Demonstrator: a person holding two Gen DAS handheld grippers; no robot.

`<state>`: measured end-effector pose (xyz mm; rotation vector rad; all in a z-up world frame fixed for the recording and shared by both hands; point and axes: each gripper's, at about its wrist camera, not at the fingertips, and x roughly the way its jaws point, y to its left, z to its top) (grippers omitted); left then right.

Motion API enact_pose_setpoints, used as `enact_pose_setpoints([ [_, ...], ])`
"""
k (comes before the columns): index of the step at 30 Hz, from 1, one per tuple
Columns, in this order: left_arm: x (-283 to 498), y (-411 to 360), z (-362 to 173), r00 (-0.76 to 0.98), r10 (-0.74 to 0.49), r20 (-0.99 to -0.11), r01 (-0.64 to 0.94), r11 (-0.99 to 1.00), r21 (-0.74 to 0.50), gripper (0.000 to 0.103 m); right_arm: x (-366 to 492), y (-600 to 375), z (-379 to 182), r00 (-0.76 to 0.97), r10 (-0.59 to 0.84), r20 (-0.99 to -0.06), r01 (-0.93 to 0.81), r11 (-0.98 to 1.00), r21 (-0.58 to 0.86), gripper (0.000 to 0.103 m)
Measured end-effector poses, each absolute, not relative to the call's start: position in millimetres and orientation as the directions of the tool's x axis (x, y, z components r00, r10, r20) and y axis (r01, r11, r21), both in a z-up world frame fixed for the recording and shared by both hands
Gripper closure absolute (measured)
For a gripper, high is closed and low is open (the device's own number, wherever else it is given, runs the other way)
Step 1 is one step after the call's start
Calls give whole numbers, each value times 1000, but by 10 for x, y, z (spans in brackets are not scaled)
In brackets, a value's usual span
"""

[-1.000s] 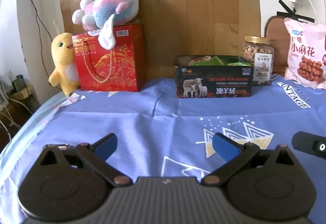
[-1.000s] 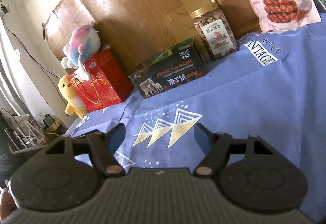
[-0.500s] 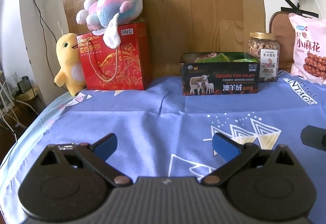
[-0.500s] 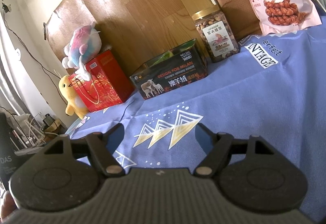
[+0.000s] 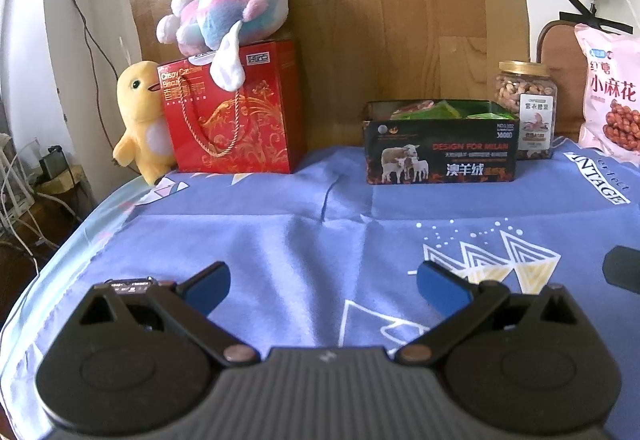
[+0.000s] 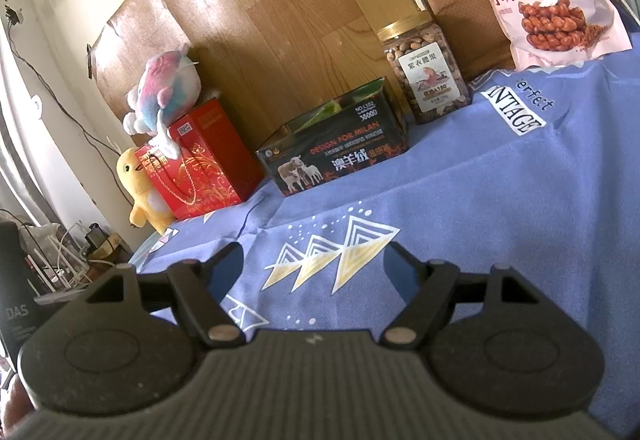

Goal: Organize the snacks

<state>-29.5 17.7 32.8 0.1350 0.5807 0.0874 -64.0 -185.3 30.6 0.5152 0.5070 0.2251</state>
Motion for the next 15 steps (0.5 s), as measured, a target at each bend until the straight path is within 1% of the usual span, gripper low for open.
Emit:
enact_pose_setpoints([
  [15, -293, 208, 324, 832, 143, -537, -66, 985, 160, 0, -647, -1859, 309, 853, 330, -404, -79, 847, 525, 24],
])
